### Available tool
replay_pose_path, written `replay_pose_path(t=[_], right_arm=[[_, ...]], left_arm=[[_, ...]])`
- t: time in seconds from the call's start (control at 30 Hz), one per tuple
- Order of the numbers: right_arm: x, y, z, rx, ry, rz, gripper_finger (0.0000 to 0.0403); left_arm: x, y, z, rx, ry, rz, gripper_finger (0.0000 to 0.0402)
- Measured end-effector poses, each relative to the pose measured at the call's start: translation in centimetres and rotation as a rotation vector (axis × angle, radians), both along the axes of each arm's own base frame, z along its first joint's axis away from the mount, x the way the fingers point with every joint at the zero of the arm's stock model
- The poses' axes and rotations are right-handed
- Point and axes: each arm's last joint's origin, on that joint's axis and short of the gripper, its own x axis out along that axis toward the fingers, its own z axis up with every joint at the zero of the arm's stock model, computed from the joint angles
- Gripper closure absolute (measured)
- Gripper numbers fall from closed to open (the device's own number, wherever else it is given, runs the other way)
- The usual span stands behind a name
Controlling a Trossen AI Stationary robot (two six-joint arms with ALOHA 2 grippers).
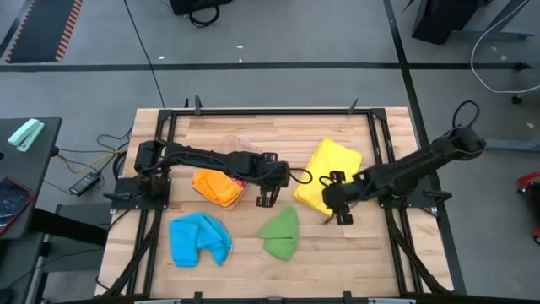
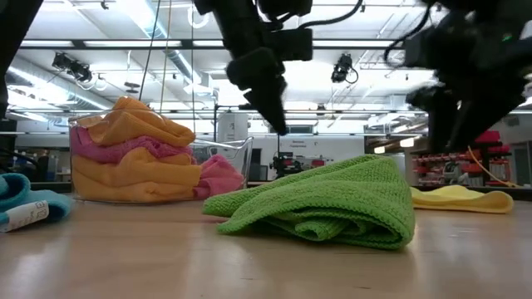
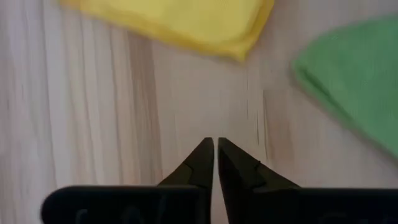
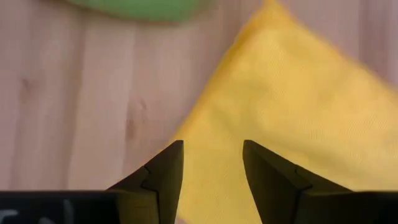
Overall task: Fold microfiber towels
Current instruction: Fold the yellow microfiber towel
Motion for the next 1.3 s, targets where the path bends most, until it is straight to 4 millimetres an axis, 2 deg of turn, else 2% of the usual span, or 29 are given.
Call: replay_pose_path(t=[0.07, 0.2, 0.27, 0.4, 0.47, 0.63, 0.77, 0.93, 1.1, 1.3], right_arm=[[-0.6, 0.9, 0.1, -0.049, -0.059, -0.005, 0.0228], [-1.4, 2.3, -0.2, -0.131, -0.127, -0.073, 0.0228], [-1.8, 3.0, -0.4, -0.149, -0.149, -0.106, 0.0228], [-2.3, 4.2, -0.8, -0.183, -0.187, -0.16, 0.0228], [-2.5, 4.7, -1.0, -0.209, -0.211, -0.179, 0.0228], [-2.9, 5.5, -1.5, -0.26, -0.247, -0.194, 0.0228], [-3.0, 5.8, -1.6, -0.262, -0.264, -0.209, 0.0228], [-3.0, 6.0, -1.7, -0.266, -0.272, -0.212, 0.0228], [-2.9, 6.0, -1.7, -0.266, -0.286, -0.216, 0.0228], [-2.9, 6.1, -1.6, -0.266, -0.295, -0.218, 0.0228]], left_arm=[[0.4, -0.3, -0.5, 0.009, -0.049, -0.028, 0.0358], [0.8, -1.1, -2.7, 0.036, -0.123, -0.098, 0.0323], [1.4, -1.3, -3.6, 0.036, -0.215, -0.105, 0.0302], [1.8, -1.5, -5.2, 0.027, -0.316, -0.092, 0.0262], [1.7, -1.6, -6.0, 0.02, -0.31, -0.08, 0.0245], [3.2, -2.6, -8.2, 0.063, -0.379, -0.036, 0.0215], [3.9, -3.7, -10.1, 0.144, -0.419, -0.033, 0.0201], [4.1, -4.7, -10.7, 0.183, -0.449, -0.036, 0.0188], [4.4, -4.6, -10.9, 0.188, -0.474, -0.022, 0.0185], [4.6, -4.5, -12.2, 0.207, -0.465, -0.041, 0.0197]])
